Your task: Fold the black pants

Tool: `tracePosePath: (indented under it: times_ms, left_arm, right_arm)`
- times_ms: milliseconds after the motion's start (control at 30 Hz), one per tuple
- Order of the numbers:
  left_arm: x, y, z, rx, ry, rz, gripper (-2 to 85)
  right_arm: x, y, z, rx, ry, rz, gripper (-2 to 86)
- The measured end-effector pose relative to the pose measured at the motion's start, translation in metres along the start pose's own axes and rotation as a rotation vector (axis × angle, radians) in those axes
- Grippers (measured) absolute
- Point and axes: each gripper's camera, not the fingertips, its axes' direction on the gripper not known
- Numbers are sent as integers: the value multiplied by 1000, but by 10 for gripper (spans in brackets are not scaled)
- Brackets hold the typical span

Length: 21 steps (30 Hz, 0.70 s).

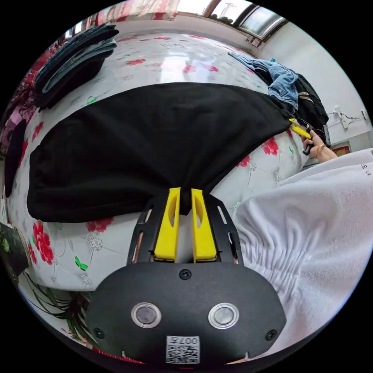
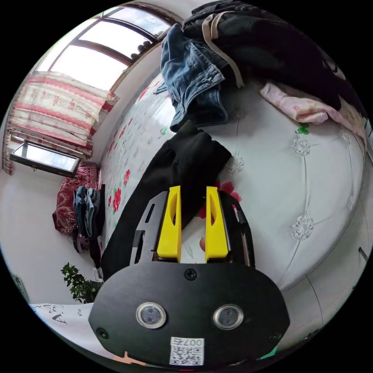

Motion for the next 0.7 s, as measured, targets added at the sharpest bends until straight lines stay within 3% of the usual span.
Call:
tracePosePath:
  times_ms: [200,333,500,567,700]
  left_arm:
    - [-26,16,-25,56,72,-56,79]
    - [-79,54,-47,138,86,-273,85]
    - [-164,106,-64,255,99,-660,105]
    - [-206,137,-72,373,142,-858,117]
    - [-257,171,-77,558,234,-1042,133]
  right_arm:
    - [26,25,-2,139,-103,157,102]
    - [19,27,12,201,-149,208,109]
    - [-24,8,39,125,-125,209,100]
    - [-92,8,40,123,-146,-29,96]
    - [-235,58,45,49,-142,-591,96]
